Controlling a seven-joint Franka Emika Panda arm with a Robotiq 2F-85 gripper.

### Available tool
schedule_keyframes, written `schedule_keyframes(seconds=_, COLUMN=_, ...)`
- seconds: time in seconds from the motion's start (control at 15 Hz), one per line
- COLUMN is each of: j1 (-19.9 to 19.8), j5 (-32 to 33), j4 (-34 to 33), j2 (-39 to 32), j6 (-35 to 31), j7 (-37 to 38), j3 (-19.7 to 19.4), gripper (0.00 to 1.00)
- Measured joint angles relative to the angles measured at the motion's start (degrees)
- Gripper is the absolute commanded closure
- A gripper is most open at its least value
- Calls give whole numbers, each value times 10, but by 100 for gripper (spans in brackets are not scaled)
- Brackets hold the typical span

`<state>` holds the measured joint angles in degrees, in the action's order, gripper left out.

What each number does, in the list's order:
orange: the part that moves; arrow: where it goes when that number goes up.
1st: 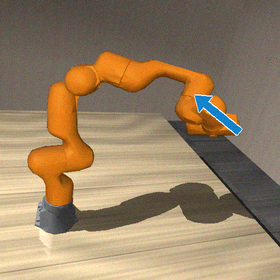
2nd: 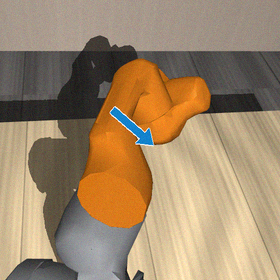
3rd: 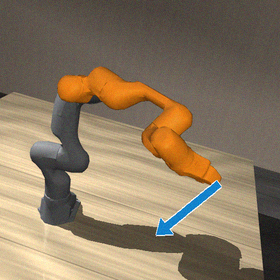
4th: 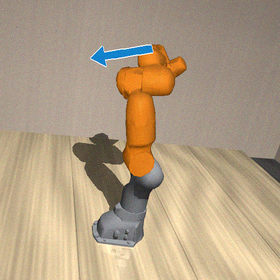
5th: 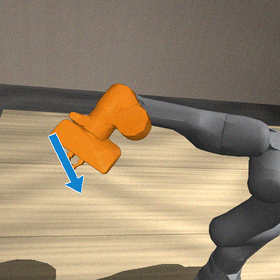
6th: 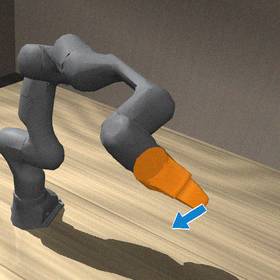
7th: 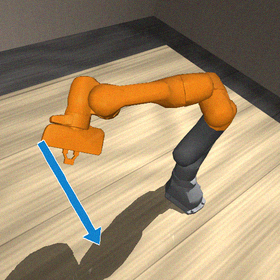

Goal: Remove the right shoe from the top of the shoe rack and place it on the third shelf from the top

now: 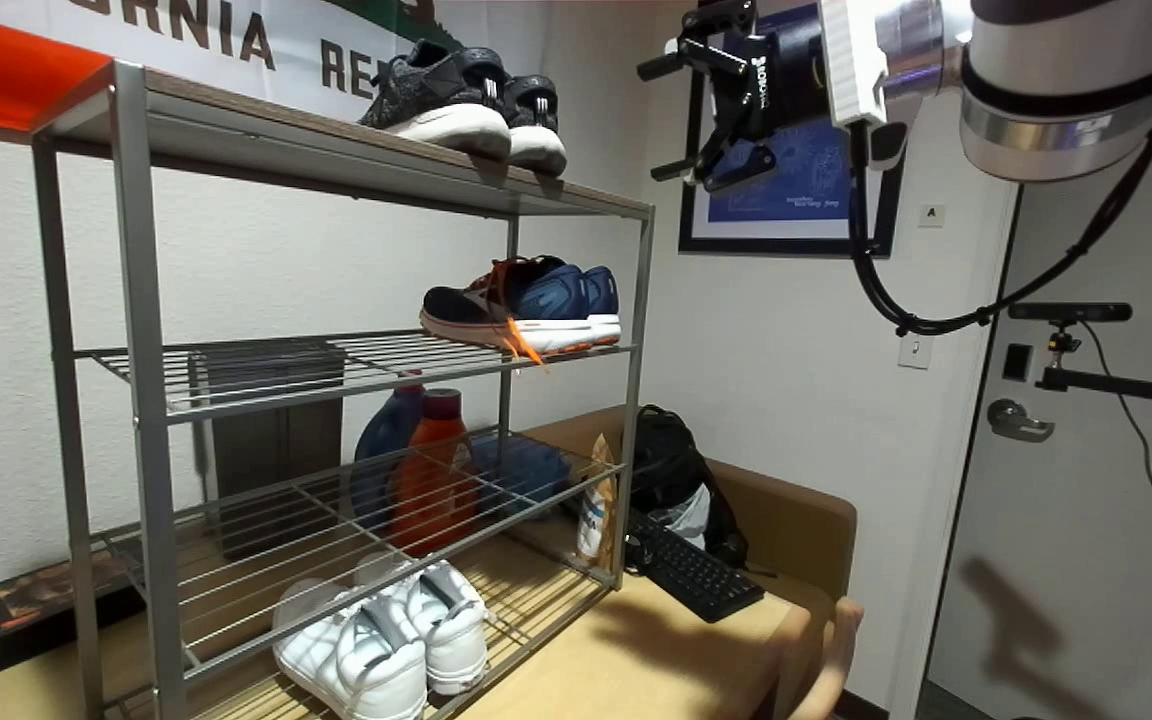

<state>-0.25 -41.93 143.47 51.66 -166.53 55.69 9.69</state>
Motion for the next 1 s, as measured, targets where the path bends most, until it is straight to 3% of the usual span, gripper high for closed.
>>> schedule_keyframes(seconds=0.27, j1=-1, j5=1, j4=2, j2=0, j6=-5, j7=5, j3=9, gripper=0)
schedule_keyframes(seconds=0.6, j1=-4, j5=0, j4=-5, j2=-6, j6=-63, j7=47, j3=31, gripper=0)
schedule_keyframes(seconds=1.0, j1=-38, j5=2, j4=-35, j2=-49, j6=-84, j7=115, j3=49, gripper=0)
